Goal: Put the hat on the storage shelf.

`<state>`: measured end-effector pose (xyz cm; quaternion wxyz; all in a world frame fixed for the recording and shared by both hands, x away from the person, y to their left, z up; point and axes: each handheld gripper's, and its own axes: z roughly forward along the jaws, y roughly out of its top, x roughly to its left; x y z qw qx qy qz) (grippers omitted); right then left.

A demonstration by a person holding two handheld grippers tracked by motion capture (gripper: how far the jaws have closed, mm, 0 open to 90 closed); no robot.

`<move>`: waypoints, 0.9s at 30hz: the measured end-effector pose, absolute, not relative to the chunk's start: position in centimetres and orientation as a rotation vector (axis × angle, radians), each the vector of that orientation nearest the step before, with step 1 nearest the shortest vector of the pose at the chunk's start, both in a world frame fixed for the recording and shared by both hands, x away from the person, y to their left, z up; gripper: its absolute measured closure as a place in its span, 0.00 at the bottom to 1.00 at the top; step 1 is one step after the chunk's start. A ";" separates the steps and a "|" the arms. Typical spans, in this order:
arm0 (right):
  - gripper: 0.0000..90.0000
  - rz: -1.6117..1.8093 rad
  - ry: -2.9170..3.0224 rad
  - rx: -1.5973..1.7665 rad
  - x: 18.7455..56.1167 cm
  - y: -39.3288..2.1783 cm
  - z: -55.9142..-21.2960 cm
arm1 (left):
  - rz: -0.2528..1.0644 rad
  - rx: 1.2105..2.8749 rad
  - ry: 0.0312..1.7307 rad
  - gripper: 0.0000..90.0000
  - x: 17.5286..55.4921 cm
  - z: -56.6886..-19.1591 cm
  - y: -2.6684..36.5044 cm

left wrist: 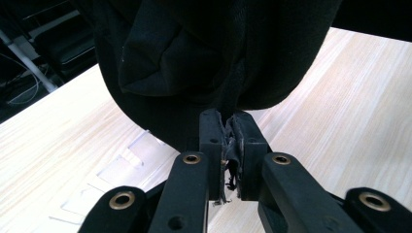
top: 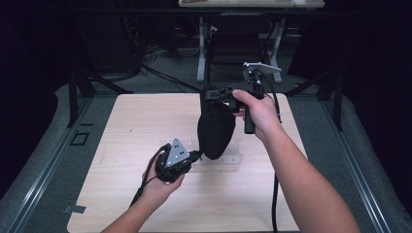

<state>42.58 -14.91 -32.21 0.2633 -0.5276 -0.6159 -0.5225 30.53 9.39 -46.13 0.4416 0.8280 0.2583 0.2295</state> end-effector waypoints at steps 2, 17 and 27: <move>0.88 -1.416 -1.684 -1.421 42.5 -14.9 -32.1 | 0.572 2.051 0.644 0.95 30.5 -46.1 9.4; 0.87 -1.426 -1.701 -1.444 42.1 -16.0 -31.5 | 0.598 2.040 0.668 0.96 30.8 -46.0 10.7; 0.86 -1.422 -1.733 -1.460 41.6 -16.7 -31.5 | 0.595 2.040 0.692 0.96 30.6 -46.8 11.6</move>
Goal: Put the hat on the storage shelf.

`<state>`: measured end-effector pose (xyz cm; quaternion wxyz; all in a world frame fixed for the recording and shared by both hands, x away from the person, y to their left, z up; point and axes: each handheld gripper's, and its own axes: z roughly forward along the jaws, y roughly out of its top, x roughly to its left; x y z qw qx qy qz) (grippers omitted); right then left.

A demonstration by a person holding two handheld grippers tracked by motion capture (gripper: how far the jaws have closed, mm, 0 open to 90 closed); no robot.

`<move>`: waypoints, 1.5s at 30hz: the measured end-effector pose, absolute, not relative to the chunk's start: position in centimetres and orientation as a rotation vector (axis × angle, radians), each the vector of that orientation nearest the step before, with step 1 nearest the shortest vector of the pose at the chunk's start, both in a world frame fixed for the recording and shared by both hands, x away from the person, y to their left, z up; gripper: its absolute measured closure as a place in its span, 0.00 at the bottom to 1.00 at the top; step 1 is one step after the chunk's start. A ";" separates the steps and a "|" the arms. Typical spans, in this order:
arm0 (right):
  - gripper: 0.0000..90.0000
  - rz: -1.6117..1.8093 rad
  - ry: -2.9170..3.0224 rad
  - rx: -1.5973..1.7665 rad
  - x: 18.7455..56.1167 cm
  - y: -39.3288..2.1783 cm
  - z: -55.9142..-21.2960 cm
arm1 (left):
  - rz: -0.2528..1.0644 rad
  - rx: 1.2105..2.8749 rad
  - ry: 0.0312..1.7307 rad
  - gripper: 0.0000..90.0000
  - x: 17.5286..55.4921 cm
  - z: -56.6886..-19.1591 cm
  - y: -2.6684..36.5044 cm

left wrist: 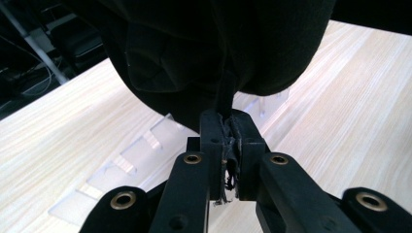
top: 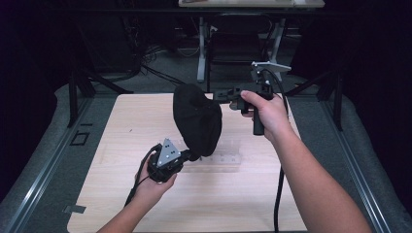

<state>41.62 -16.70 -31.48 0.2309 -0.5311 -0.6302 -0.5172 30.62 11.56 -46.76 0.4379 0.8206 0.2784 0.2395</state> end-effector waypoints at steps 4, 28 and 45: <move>0.86 -1.430 -1.730 -1.474 41.5 -17.0 -31.5 | 0.591 2.046 0.709 0.96 30.6 -47.3 12.0; 0.83 -1.419 -1.956 -1.620 38.5 -19.8 -34.1 | 0.593 2.069 0.774 0.92 29.6 -51.2 13.5; 0.76 -1.345 -2.223 -1.748 35.0 -21.2 -38.3 | 0.472 1.997 0.878 0.57 29.1 -51.5 15.8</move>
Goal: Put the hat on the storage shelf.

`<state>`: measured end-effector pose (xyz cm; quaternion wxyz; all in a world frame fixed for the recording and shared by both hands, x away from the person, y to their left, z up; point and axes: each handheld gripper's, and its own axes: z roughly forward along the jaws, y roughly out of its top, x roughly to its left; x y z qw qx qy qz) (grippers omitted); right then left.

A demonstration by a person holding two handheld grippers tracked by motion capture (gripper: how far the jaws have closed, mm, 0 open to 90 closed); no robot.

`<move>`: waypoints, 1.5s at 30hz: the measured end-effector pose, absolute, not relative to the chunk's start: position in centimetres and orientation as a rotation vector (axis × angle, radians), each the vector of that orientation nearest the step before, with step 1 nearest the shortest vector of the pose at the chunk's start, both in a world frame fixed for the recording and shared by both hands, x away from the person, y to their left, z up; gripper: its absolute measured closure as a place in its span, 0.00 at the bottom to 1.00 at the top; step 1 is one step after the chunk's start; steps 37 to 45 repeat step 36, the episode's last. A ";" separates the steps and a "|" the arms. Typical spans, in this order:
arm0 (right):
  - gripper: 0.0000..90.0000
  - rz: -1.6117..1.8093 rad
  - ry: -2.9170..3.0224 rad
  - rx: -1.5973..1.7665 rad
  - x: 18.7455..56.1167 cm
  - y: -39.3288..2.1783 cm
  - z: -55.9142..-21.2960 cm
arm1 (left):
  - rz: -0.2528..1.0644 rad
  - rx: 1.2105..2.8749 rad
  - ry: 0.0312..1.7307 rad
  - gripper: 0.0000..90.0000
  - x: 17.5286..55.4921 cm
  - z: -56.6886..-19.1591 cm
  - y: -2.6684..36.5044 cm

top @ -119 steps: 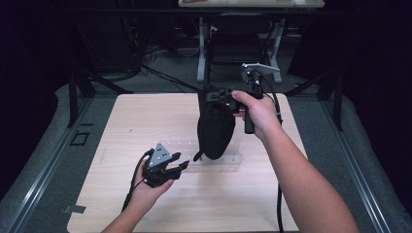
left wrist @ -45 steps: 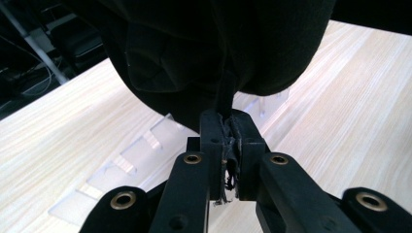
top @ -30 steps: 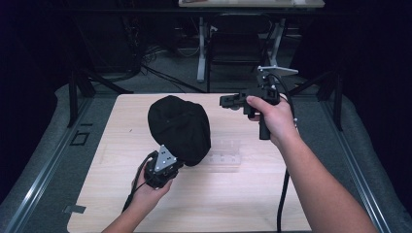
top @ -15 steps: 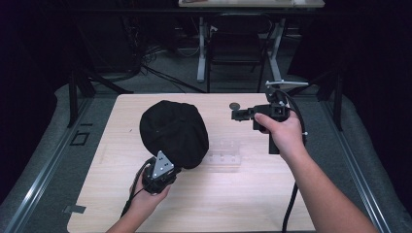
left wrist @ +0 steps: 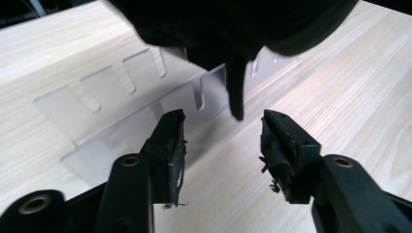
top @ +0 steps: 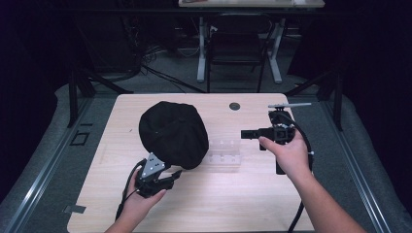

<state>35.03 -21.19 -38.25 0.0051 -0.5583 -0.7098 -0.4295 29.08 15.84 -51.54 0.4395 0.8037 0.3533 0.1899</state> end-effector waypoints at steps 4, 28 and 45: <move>0.72 -1.300 -2.326 -1.773 33.9 -21.0 -39.3 | 0.466 1.988 0.899 0.53 29.0 -51.7 16.9; 0.51 -1.366 -2.555 -1.827 29.7 -21.5 -48.4 | 0.433 1.962 0.931 0.45 29.0 -53.9 18.4; 0.50 -1.378 -2.618 -1.833 28.9 -21.9 -50.6 | 0.448 1.956 0.932 0.45 28.9 -53.9 18.5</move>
